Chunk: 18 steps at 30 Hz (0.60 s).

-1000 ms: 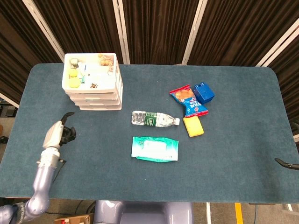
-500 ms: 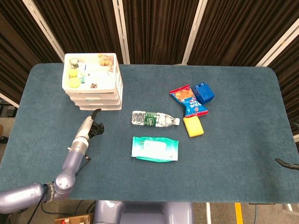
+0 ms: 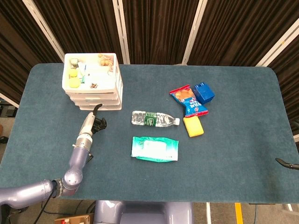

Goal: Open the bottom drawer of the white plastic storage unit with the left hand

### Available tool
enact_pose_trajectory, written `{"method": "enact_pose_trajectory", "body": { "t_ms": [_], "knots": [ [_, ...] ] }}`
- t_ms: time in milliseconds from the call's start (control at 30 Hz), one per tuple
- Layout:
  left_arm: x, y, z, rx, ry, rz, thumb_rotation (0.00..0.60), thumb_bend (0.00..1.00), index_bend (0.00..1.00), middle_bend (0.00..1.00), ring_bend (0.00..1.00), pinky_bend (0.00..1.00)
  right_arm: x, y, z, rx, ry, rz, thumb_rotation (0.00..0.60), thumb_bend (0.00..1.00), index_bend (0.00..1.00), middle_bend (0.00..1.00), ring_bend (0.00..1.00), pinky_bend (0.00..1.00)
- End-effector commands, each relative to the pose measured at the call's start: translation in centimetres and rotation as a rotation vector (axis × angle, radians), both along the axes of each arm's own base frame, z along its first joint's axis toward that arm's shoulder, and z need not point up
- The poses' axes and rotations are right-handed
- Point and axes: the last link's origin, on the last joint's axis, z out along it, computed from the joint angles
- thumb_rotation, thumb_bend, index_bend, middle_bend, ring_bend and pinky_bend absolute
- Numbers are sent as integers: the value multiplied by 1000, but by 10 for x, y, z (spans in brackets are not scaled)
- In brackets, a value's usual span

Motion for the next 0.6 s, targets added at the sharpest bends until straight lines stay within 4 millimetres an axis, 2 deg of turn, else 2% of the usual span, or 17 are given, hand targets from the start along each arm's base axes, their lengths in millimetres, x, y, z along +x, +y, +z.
{"method": "enact_pose_trajectory", "body": {
  "t_ms": [33,600],
  "knots": [
    [1,2,-3,1,-3,2,600,714,62,962,924,902,0,0,0,0,-2,-1,600,123,0,0,0,0],
    [2,12,-13,26,-14,25,600,714,63,961,925,902,0,0,1,0,-10,-3,600,123,0,0,0,0]
  ]
}}
